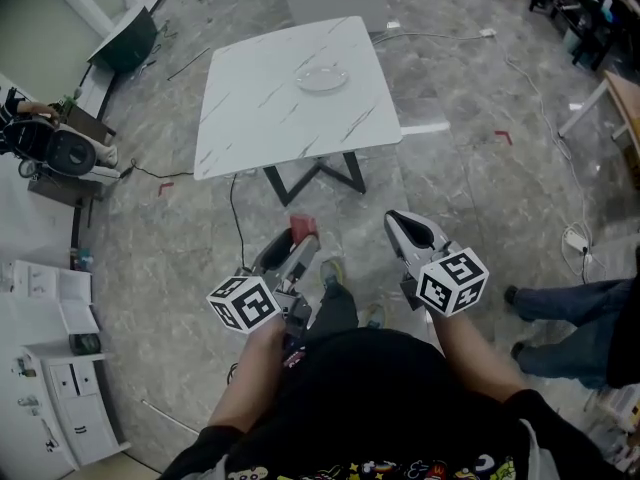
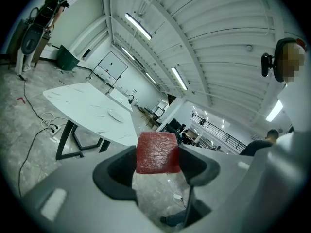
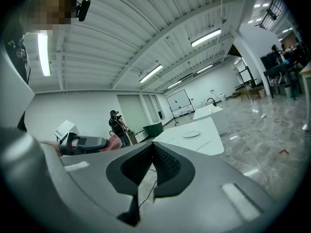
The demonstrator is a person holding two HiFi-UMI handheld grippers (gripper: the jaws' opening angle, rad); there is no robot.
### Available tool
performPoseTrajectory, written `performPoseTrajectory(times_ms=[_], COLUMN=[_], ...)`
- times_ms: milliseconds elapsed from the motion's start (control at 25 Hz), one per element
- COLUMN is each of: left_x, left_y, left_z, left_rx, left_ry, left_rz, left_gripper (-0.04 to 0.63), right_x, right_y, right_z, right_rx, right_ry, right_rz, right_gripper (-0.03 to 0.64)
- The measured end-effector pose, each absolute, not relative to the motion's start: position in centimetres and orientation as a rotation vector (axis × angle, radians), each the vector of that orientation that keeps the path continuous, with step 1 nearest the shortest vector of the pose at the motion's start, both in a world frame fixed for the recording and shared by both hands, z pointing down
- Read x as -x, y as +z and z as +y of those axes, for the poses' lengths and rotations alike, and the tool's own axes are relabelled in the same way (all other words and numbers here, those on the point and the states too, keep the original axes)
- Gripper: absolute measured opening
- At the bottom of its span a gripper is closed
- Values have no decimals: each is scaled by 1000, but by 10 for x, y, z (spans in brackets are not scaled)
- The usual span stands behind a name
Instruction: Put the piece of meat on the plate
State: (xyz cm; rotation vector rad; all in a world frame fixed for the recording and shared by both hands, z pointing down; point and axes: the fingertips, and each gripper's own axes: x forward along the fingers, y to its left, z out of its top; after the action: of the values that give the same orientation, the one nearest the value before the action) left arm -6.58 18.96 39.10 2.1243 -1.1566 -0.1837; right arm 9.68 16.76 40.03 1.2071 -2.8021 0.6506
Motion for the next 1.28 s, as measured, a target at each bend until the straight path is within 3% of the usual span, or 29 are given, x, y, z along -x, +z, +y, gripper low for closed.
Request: performPoseTrajectory(times_ms=[1280], left_x=[172], left_y=[425], left_z=[-11], left_rx=[-2082], left_ry=[-154], left_rz=[-957], left_gripper=[380], right_x=[17], right_y=[415], right_z=[-14], right_rx=[-1345], right_ry=[730], right_rz=[-2636], right_gripper=[26])
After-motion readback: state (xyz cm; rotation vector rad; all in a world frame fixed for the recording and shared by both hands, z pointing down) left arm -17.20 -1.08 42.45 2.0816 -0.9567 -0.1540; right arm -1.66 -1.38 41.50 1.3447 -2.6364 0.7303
